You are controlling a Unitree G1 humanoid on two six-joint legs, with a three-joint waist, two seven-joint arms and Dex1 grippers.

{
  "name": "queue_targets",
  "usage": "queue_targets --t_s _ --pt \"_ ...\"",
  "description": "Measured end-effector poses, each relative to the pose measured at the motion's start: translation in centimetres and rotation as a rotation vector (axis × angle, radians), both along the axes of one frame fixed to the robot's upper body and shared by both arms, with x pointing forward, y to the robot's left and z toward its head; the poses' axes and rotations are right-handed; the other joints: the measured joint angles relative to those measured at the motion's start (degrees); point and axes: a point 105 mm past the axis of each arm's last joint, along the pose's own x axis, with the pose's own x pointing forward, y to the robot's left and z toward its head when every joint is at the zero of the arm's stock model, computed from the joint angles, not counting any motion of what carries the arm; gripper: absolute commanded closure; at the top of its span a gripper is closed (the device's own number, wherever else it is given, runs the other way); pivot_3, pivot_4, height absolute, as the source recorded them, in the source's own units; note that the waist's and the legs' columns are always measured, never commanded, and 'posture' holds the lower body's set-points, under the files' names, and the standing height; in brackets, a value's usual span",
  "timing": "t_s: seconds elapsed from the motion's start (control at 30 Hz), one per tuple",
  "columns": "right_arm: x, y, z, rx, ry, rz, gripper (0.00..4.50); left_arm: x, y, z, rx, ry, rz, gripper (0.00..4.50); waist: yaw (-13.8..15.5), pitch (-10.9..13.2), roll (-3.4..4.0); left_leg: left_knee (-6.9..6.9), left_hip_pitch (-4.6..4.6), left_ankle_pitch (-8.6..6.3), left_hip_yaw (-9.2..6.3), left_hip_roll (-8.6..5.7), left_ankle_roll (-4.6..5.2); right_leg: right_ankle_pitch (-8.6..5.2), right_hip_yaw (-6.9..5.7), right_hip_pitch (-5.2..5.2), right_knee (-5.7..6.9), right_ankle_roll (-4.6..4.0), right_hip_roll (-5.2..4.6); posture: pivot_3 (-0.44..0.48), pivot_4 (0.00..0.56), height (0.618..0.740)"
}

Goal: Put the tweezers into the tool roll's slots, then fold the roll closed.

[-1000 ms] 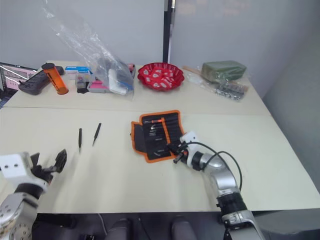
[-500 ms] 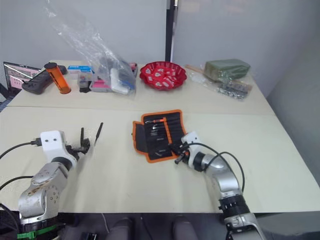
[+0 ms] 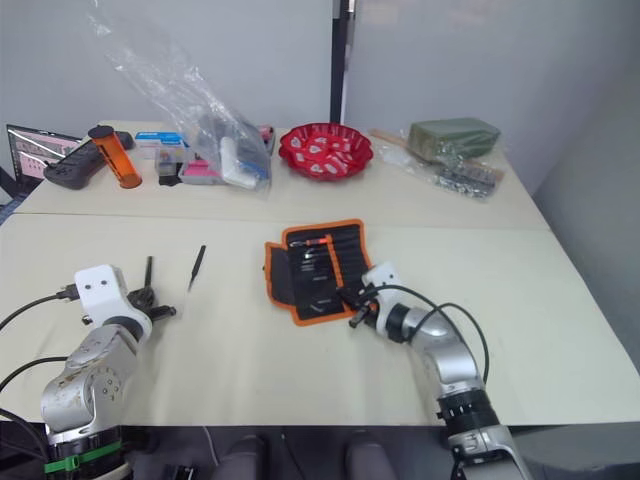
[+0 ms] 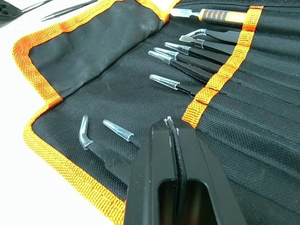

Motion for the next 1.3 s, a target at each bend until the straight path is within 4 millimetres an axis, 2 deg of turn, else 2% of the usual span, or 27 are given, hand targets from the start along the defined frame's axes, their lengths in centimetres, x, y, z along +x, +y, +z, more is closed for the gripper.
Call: queue_targets --t_s 0.1,0.2,0.3,0.4,0.47,0.5,0.6,0.67,0.73,0.93,1.03,1.13,1.3 --pt "0.0 0.0 0.0 0.001 0.000 -0.003 4.50 -0.7 1.6 0.6 0.037 -0.019 0.042 4.45 0.09 0.00 0.00 -0.02 -0.02 0.00 -0.01 0.00 0.00 0.01 0.00 -0.04 0.00 -0.02 0.00 0.000 0.150 0.729" --pt "0.1 0.0 0.0 0.001 -0.001 -0.007 4.50 -0.8 2.7 2.1 0.101 -0.057 0.046 4.45 0.26 0.01 0.00 -0.01 -0.01 -0.04 0.00 -0.01 -0.08 -0.02 0.00 -0.08 -0.06 -0.07 -0.01 0.000 0.150 0.729" --pt "0.0 0.0 0.0 0.001 -0.002 -0.008 4.50 -0.5 2.9 3.4 0.155 -0.088 0.019 4.45 0.26 0.01 0.01 -0.01 -0.03 -0.04 0.00 0.00 -0.08 -0.17 0.00 -0.08 -0.06 -0.35 -0.01 0.000 0.150 0.729" --pt "0.0 -0.1 0.0 0.001 -0.001 -0.015 4.50 0.5 2.3 5.8 0.221 -0.148 -0.057 4.45 0.31 0.01 0.01 -0.01 -0.06 -0.04 -0.01 0.00 -0.08 -0.18 -0.01 -0.07 -0.05 -0.36 -0.01 0.000 0.150 0.729" --pt "-0.1 -0.2 0.1 0.002 -0.007 -0.021 4.50 1.6 0.4 7.7 0.277 -0.197 -0.194 4.45 0.36 0.02 0.02 -0.01 -0.08 -0.04 0.00 -0.01 -0.09 -0.17 0.00 -0.07 -0.06 -0.35 -0.01 0.000 0.150 0.729" --pt "-0.1 -0.2 0.1 0.002 -0.008 -0.022 4.50 1.9 -0.2 8.3 0.284 -0.215 -0.230 4.45 0.36 0.02 0.02 -0.01 -0.09 -0.04 0.00 -0.01 -0.09 -0.17 0.00 -0.07 -0.07 -0.34 -0.01 0.000 0.150 0.729" --pt "-0.3 -0.3 -0.1 0.004 -0.005 -0.038 4.50 3.3 -4.1 10.2 0.316 -0.246 -0.490 4.45 0.39 0.05 0.04 -0.06 -0.12 -0.03 -0.01 0.00 -0.07 -0.14 -0.04 -0.11 -0.05 -0.29 0.00 0.000 0.150 0.729" --pt "-0.5 -0.2 0.0 0.008 -0.009 -0.044 4.50 3.7 -5.8 11.3 0.344 -0.248 -0.644 4.45 0.36 0.08 0.10 -0.13 -0.12 -0.03 0.00 -0.01 -0.06 -0.07 -0.03 -0.13 -0.06 -0.13 -0.01 0.000 0.150 0.729" --pt "-0.7 -0.2 0.0 0.012 -0.010 -0.052 4.50 3.9 -7.0 12.3 0.365 -0.233 -0.778 4.45 0.25 0.11 0.15 -0.26 -0.12 0.01 0.02 0.00 0.00 -0.03 -0.02 -0.17 -0.09 -0.03 -0.01 0.000 0.150 0.729" --pt "-1.1 -0.6 0.0 0.019 -0.014 -0.095 4.50 4.6 -11.1 13.5 0.429 -0.155 -1.132 4.45 0.55 0.15 0.21 -0.33 -0.20 0.16 -0.02 -0.02 0.24 -0.14 -0.05 -0.18 -0.14 -0.01 -0.01 0.000 0.150 0.729" --pt "-1.3 -0.7 -0.2 0.031 -0.011 -0.130 4.50 4.9 -14.1 13.5 0.481 -0.117 -1.344 4.45 0.83 0.16 0.21 -0.32 -0.25 0.17 -0.03 -0.02 0.25 -0.14 -0.07 -0.19 -0.19 -0.01 -0.01 0.000 0.150 0.729" --pt "-1.4 -0.7 0.0 0.035 -0.016 -0.151 4.50 4.7 -16.5 12.6 0.529 -0.061 -1.528 4.45 0.82 0.19 0.25 -0.33 -0.30 0.17 -0.03 -0.02 0.26 -0.14 -0.07 -0.22 -0.17 -0.01 -0.01 0.000 0.150 0.729" --pt "-2.0 -1.1 0.1 0.036 -0.021 -0.187 4.50 4.6 -18.5 10.2 0.544 0.057 -1.717 4.45 0.97 0.24 0.35 -0.32 -0.60 0.18 -0.09 -0.03 0.28 -0.17 -0.09 -0.45 -0.11 0.03 0.01 0.000 0.150 0.729"
